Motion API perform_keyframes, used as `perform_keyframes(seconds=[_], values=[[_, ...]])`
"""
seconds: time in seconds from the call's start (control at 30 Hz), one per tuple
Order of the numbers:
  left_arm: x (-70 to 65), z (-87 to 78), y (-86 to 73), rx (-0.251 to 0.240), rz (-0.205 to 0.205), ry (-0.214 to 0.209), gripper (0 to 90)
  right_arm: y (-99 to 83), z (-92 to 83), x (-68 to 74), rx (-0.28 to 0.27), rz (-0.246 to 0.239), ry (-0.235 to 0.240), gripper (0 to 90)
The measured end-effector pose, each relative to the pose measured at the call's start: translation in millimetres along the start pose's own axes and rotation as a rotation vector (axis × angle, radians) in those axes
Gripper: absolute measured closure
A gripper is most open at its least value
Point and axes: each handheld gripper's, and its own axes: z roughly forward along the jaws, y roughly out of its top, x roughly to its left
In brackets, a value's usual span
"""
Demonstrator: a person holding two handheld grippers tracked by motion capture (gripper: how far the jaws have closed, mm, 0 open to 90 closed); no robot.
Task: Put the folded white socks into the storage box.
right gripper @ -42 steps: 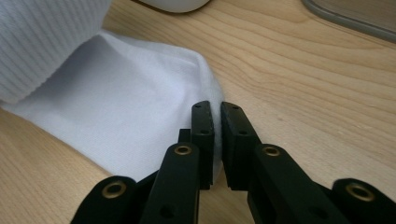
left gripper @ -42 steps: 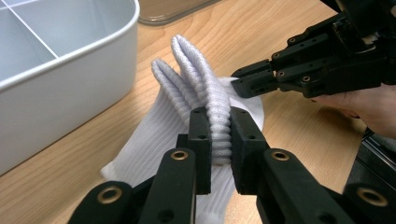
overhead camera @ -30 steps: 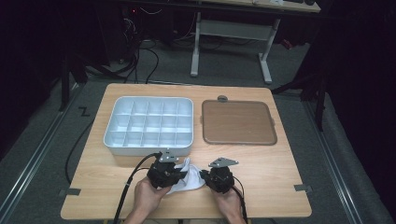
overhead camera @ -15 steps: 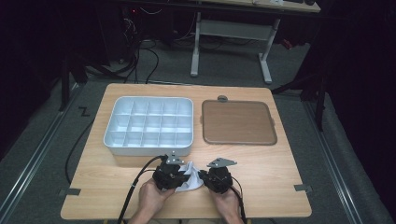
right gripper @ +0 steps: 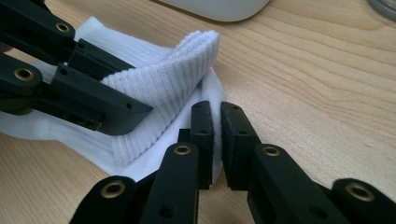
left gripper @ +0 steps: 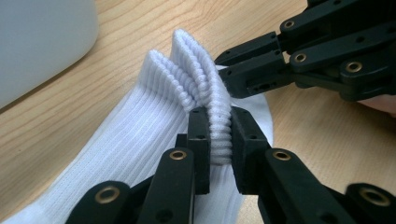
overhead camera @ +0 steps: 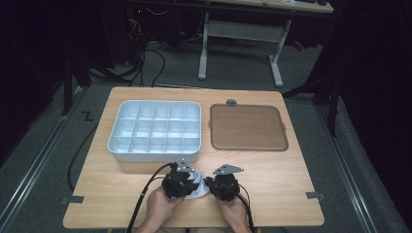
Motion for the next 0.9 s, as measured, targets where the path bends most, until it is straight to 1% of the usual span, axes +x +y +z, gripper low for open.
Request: perform_keyframes(seconds=[0.17,0.3,0.37,0.4,0.43,0.53,0.63,0.73,0.8,0.9], values=[[0.1,0.7,-1.0,0.001,0.011,0.000,79.7,-0.6,-0.4,-1.4,0.003,-0.005,-0.004,84.0],[0.3,0.6,0.3,0.004,-0.005,-0.005,77.8,-1.5,-0.5,-1.8,-0.001,-0.015,-0.004,83.5],[0.5,0.3,0.9,0.005,-0.013,-0.009,74.3,-1.6,-0.6,-2.1,-0.001,-0.018,-0.006,82.1],[-0.1,-0.2,2.1,-0.002,-0.023,-0.007,71.2,-1.5,-0.6,-2.3,-0.001,-0.018,-0.007,81.4],[-0.4,-0.5,2.3,-0.004,-0.025,-0.008,67.8,-1.2,-0.6,-2.6,0.000,-0.019,-0.008,80.6],[-0.9,-2.8,2.5,-0.017,-0.012,-0.010,60.2,-1.1,-1.1,-3.4,0.001,-0.022,-0.007,76.9],[-1.1,-7.9,5.1,-0.033,-0.014,-0.018,53.1,-1.0,-1.8,-4.5,-0.001,-0.022,-0.015,73.8],[-0.6,-14.6,9.0,-0.050,-0.025,-0.029,49.3,-0.6,-4.3,-4.5,-0.009,-0.018,-0.013,72.5],[-0.8,-18.9,10.7,-0.057,-0.030,-0.034,47.5,0.3,-6.4,-4.6,-0.015,-0.025,-0.014,72.5],[-1.6,-26.1,12.1,-0.070,-0.024,-0.039,46.5,1.5,-10.2,-5.2,-0.020,-0.029,-0.015,72.5]])
